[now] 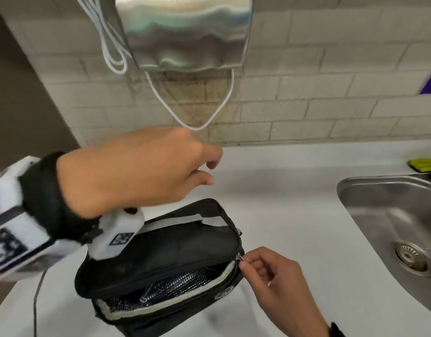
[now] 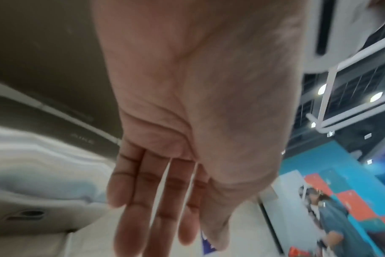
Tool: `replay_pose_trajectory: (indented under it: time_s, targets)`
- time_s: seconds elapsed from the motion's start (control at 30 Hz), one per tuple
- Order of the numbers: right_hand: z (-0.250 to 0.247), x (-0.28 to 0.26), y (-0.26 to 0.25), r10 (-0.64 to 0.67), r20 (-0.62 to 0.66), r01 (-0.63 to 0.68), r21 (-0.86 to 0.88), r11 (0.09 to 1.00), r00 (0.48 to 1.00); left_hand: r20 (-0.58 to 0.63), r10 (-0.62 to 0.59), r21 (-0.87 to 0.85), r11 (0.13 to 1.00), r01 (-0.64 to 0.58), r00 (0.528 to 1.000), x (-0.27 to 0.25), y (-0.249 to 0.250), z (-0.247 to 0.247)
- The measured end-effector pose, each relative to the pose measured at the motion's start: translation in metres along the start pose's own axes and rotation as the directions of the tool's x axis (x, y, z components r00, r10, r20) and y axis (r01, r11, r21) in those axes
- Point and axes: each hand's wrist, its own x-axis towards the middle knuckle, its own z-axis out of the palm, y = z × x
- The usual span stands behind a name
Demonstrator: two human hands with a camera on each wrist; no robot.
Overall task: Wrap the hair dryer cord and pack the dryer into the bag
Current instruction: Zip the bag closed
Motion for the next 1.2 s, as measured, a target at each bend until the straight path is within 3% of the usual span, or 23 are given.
replay_pose_trajectory:
  time_s: [0.07,0.13,0.2,0.3,0.53,0.67,0.77,0.87,1.03,1.1,1.2]
  targets:
    - [0.004,-0.003,0.001,0.023,-0.020,-0.022,0.062,0.998,1.000,-0.024,-0.044,-0.122,0.992,0.041,0.999,-0.040,0.026,0.003]
    - [0.007,-0.006,0.001,0.069,-0.021,-0.065,0.148,0.987,0.997,0.068,-0.080,-0.301,0.949,0.097,0.995,-0.066,0.049,0.025]
    - [0.008,-0.008,-0.002,0.114,0.000,-0.111,0.223,0.968,0.994,0.191,-0.076,-0.508,0.846,0.164,0.979,-0.078,0.067,0.058]
    - [0.010,-0.013,-0.006,0.126,0.029,-0.129,0.258,0.958,0.992,0.278,-0.124,-0.708,0.644,0.290,0.953,-0.081,0.090,0.106]
    - [0.015,-0.031,-0.008,0.064,0.079,-0.080,0.226,0.971,0.995,0.332,-0.324,-0.833,0.339,0.437,0.886,-0.081,0.118,0.154]
    - [0.011,-0.038,-0.013,-0.011,0.080,-0.006,0.211,0.977,0.997,0.314,-0.371,-0.871,0.252,0.421,0.874,-0.083,0.122,0.161]
    - [0.015,-0.042,-0.012,-0.061,0.040,0.053,0.177,0.983,0.997,0.292,-0.401,-0.876,0.252,0.411,0.868,-0.080,0.121,0.164]
    - [0.019,-0.042,-0.006,-0.072,0.011,0.069,0.166,0.984,0.997,0.252,-0.424,-0.856,0.321,0.405,0.870,-0.078,0.124,0.168]
    - [0.014,-0.039,0.002,-0.130,0.125,0.104,0.198,0.975,0.984,0.184,-0.437,-0.857,0.366,0.362,0.880,-0.074,0.127,0.174]
    - [0.011,-0.036,0.005,-0.204,0.145,0.182,0.151,0.972,0.968,0.142,-0.431,-0.855,0.401,0.330,0.891,-0.075,0.126,0.175]
    - [0.006,-0.026,0.015,-0.380,0.027,0.381,-0.051,0.923,0.925,0.046,-0.407,-0.856,0.454,0.246,0.912,-0.076,0.125,0.175]
